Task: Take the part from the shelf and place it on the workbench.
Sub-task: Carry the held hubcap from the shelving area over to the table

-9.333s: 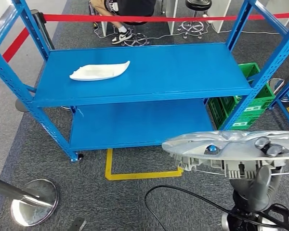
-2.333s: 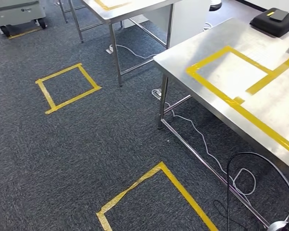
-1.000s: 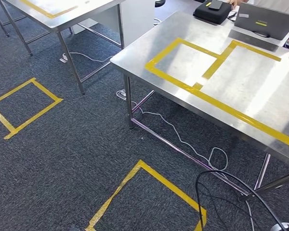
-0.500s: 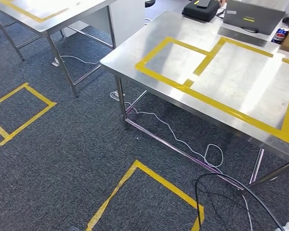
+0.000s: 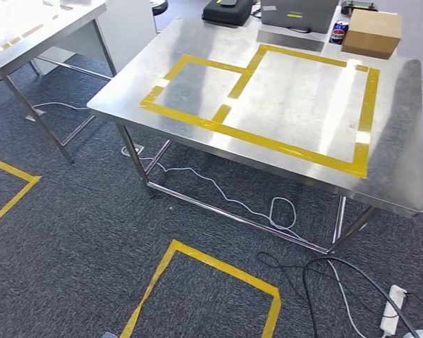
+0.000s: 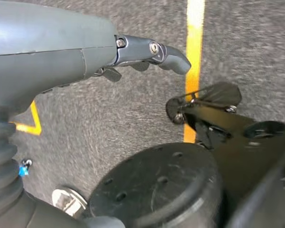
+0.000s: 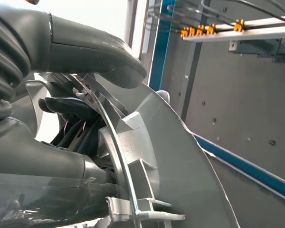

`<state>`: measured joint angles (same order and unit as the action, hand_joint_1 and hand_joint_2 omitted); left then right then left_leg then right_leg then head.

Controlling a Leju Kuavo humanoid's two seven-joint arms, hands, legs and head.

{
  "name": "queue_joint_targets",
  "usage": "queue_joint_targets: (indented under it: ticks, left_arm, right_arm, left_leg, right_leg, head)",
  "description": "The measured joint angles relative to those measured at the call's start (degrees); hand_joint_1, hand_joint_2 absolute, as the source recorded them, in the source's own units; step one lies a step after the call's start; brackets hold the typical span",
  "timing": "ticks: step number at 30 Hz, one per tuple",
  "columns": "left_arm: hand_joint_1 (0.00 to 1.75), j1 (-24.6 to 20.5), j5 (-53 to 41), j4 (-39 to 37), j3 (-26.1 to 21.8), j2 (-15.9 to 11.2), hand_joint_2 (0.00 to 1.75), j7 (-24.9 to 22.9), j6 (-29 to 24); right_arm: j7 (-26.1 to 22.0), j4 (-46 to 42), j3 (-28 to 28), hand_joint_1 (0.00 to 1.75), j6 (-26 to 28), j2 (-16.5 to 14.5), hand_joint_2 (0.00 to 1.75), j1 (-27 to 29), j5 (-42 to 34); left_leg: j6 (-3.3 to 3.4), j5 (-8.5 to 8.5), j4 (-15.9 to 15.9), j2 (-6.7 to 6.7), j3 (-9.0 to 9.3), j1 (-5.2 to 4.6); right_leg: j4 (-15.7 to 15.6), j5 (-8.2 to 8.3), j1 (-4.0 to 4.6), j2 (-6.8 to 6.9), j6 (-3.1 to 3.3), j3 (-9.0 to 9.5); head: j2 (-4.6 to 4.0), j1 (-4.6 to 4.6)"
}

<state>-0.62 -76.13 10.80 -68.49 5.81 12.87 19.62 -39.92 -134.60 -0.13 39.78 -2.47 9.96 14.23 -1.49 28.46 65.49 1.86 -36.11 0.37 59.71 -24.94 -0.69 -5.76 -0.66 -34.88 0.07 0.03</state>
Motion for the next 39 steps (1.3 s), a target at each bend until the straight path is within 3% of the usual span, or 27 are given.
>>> queue_joint_targets:
  ticks: [2,3,5,7,9,11,12,13,16,18,22,24,26,27,28,29,30,31,32,33,34,36,37,39]
  left_arm:
    - [0.00,-0.1,0.0,0.0,-0.1,0.0,1.75,-0.1,0.0]
    - [0.00,-0.1,-0.1,0.0,-0.1,0.0,1.75,-0.2,-0.1]
    - [0.00,-0.4,-0.2,0.0,-0.2,0.0,1.75,-0.6,-0.2]
    - [0.00,-0.4,-0.4,0.0,-0.2,0.0,1.75,-0.8,-0.3]
    - [0.00,-0.2,-0.5,0.0,-0.2,0.0,1.75,-0.8,-0.3]
    - [0.00,0.0,-0.5,0.0,-0.2,0.0,1.75,-0.7,-0.3]
    - [0.00,0.0,-0.6,0.0,-0.2,0.0,1.75,-0.6,-0.3]
    - [0.00,0.0,-0.7,0.0,-0.2,0.0,1.75,-0.5,-0.2]
    - [0.00,-0.2,-1.4,0.0,-0.1,0.0,1.75,0.3,-0.1]
    - [0.00,-0.2,-1.7,0.0,-0.1,0.0,1.75,0.8,-0.1]
    - [0.00,-0.4,-1.7,0.0,-0.1,-0.1,1.75,0.4,-0.4]
    - [0.00,-0.4,-1.7,0.0,-0.1,0.0,1.75,0.1,-0.5]
    - [0.00,-0.1,-1.7,0.0,-0.1,0.0,1.75,0.1,-0.7]
    - [0.00,0.1,-1.8,0.0,-0.1,0.0,1.75,0.2,-0.7]
    - [0.00,0.2,-1.9,0.0,-0.1,0.0,1.75,0.2,-0.8]
    - [0.00,0.3,-2.0,0.0,-0.1,-0.1,1.75,0.3,-0.8]
    - [0.00,0.4,-2.1,0.0,-0.1,-0.1,1.75,0.3,-0.8]
    - [0.00,0.4,-2.2,0.0,-0.1,-0.1,1.75,0.3,-0.9]
    - [0.00,0.5,-2.2,0.0,-0.1,-0.1,1.75,0.4,-0.9]
    - [0.00,0.5,-2.2,0.0,-0.1,-0.1,1.75,0.4,-0.9]
    - [0.00,0.4,-2.2,0.0,-0.1,-0.2,1.75,0.4,-0.9]
    - [0.00,0.3,-2.2,0.0,-0.1,-0.1,1.75,0.5,-0.9]
    - [0.00,0.3,-2.3,0.0,-0.1,-0.1,1.75,0.6,-1.0]
    - [0.00,0.5,-2.5,0.0,-0.1,-0.1,1.75,1.0,-1.1]
  right_arm:
    - [0.0,0.0,0.0,1.75,0.0,0.0,1.75,0.0,-0.1]
    - [0.0,0.0,-0.1,1.75,0.0,0.0,1.75,0.0,-0.2]
    - [0.0,0.0,-0.4,1.75,0.0,-0.1,1.75,0.1,-0.4]
    - [0.0,0.0,-0.8,1.75,0.0,-0.1,1.75,0.0,-0.6]
    - [0.0,0.1,-1.2,1.75,0.0,-0.1,1.75,-0.2,-0.7]
    - [0.0,0.2,-1.5,1.75,0.0,-0.1,1.75,-0.3,-1.0]
    - [0.0,0.3,-1.7,1.75,0.0,-0.1,1.75,-0.2,-1.2]
    - [-0.1,0.3,-1.9,1.75,0.0,-0.1,1.75,-0.2,-1.3]
    - [-0.1,0.4,-2.4,1.75,0.0,-0.1,1.75,-0.3,-1.5]
    - [-0.2,0.5,-2.5,1.75,0.0,-0.1,1.75,-0.4,-1.5]
    - [-0.2,0.5,-2.8,1.75,0.0,-0.2,1.75,-0.6,-1.4]
    - [-0.2,0.6,-3.0,1.75,0.0,-0.2,1.75,-0.7,-1.4]
    - [-0.1,0.7,-3.2,1.75,0.0,-0.2,1.75,-0.7,-2.0]
    - [-0.1,0.8,-3.4,1.75,0.0,-0.2,1.75,-0.7,-2.4]
    - [0.0,0.8,-3.6,1.75,0.0,-0.3,1.75,-0.7,-2.8]
    - [0.1,0.8,-3.7,1.75,0.0,-0.3,1.75,-0.7,-3.0]
    - [0.1,0.8,-3.8,1.75,0.0,-0.4,1.75,-0.7,-3.1]
    - [0.1,0.8,-3.9,1.75,0.0,-0.4,1.75,-0.7,-3.2]
    - [0.1,0.8,-4.0,1.75,0.0,-0.5,1.75,-0.7,-3.2]
    - [0.1,0.8,-4.1,1.75,0.0,-0.5,1.75,-0.7,-3.2]
    - [0.1,0.7,-4.2,1.75,0.0,-0.5,1.75,-0.7,-3.2]
    - [0.2,0.7,-4.2,1.75,0.0,-0.6,1.75,-0.8,-3.2]
    - [0.2,0.7,-4.3,1.75,0.0,-0.6,1.75,-0.8,-3.2]
    - [0.2,0.7,-4.3,1.75,0.0,-0.6,1.75,-0.8,-3.2]
  left_leg:
    - [0.29,-1.97,-6.1,2.24,2.83,0.08]
    - [0.39,-2.03,-7.4,2.75,3.44,0.04]
    - [0.77,-2.10,-8.0,1.57,3.75,-0.05]
    - [1.44,-2.35,-8.4,0.14,3.91,0.06]
    - [1.83,-2.35,-8.6,-1.22,4.01,0.00]
    - [1.93,-2.24,-8.6,-2.42,4.03,-0.12]
    - [1.91,-2.19,-8.5,-2.94,4.06,-0.13]
    - [1.86,-2.14,-8.5,-3.35,4.12,-0.13]
    - [1.30,-1.72,-8.5,-3.90,4.52,-0.20]
    - [0.60,-0.89,-8.7,-3.97,4.75,-0.38]
    - [-0.84,0.40,-7.8,-3.61,5.35,-0.33]
    - [-1.33,2.05,-2.1,-2.89,2.34,-0.31]
    - [-1.56,3.62,5.6,-2.51,-3.41,-0.30]
    - [-1.56,3.12,7.8,-2.40,-5.78,-0.30]
    - [-1.49,1.32,7.9,-2.29,-7.15,-0.31]
    - [-1.36,-1.61,5.9,-2.19,-7.46,-0.32]
    - [-1.17,-5.19,2.2,-2.13,-6.81,-0.35]
    - [-0.95,-7.75,-1.4,-2.05,-5.80,-0.45]
    - [-0.62,-8.96,-4.3,-2.02,-4.77,-0.55]
    - [-0.28,-8.99,-6.2,-2.01,-3.98,-0.67]
    - [0.11,-7.95,-7.0,-2.01,-3.39,-0.73]
    - [0.95,-6.53,-8.1,-2.06,-1.99,-0.62]
    - [1.35,-5.93,-8.7,-2.03,-0.98,-0.53]
    - [1.89,-4.57,-9.6,-1.94,1.39,-0.45]
  right_leg:
    - [0.2,0.06,0.11,-1.48,-0.40,-0.24]
    - [0.1,0.14,0.07,-2.16,-0.71,-0.40]
    - [-0.2,0.37,-0.11,-3.27,-1.42,-0.81]
    - [1.3,-0.71,0.06,-0.94,-1.92,-1.76]
    - [7.1,-4.10,0.31,3.26,-2.24,-4.37]
    - [13.7,-7.00,0.22,4.99,-2.55,-7.33]
    - [14.9,-7.08,0.16,5.24,-2.66,-7.72]
    - [13.8,-6.10,0.11,5.38,-2.73,-6.97]
    - [3.1,-1.81,0.09,6.06,-2.55,-0.78]
    - [-0.5,-1.96,0.27,6.28,-1.74,1.15]
    - [-1.0,-3.07,0.29,5.43,-0.05,2.87]
    - [-1.3,-3.48,0.11,5.20,0.53,4.51]
    - [-1.3,-4.53,0.15,4.85,0.86,5.68]
    - [-1.3,-5.18,0.16,4.53,0.87,6.37]
    - [-1.3,-5.92,0.13,4.19,0.79,7.22]
    - [-1.3,-6.75,0.07,3.86,0.66,8.27]
    - [-1.4,-7.64,-0.01,3.64,0.50,9.26]
    - [-1.5,-8.60,0.03,3.46,0.27,10.20]
    - [-1.8,-9.41,0.07,3.26,0.00,10.99]
    - [-2.5,-10.03,0.12,3.12,-0.30,11.69]
    - [-3.2,-10.13,0.19,3.01,-0.68,12.60]
    - [-3.2,-9.10,0.19,3.15,-1.31,13.50]
    - [-1.0,-8.03,0.25,3.51,-1.44,12.75]
    - [6.6,-7.12,0.51,4.27,-1.17,7.71]
  head:
    - [0.00,0.05]
    - [0.01,0.05]
    - [0.01,0.07]
    - [0.00,0.34]
    - [0.00,0.68]
    - [0.00,0.75]
    - [0.00,0.76]
    - [0.00,0.76]
    - [0.00,0.77]
    - [0.00,0.71]
    - [0.01,0.42]
    - [0.00,-0.07]
    - [0.00,-0.29]
    - [0.00,-0.32]
    - [0.00,-0.33]
    - [0.00,-0.35]
    - [0.00,-0.36]
    - [0.00,-0.36]
    - [0.00,-0.39]
    - [0.00,-0.38]
    - [0.00,-0.40]
    - [0.01,-0.35]
    - [0.01,-0.26]
    - [0.01,-0.03]
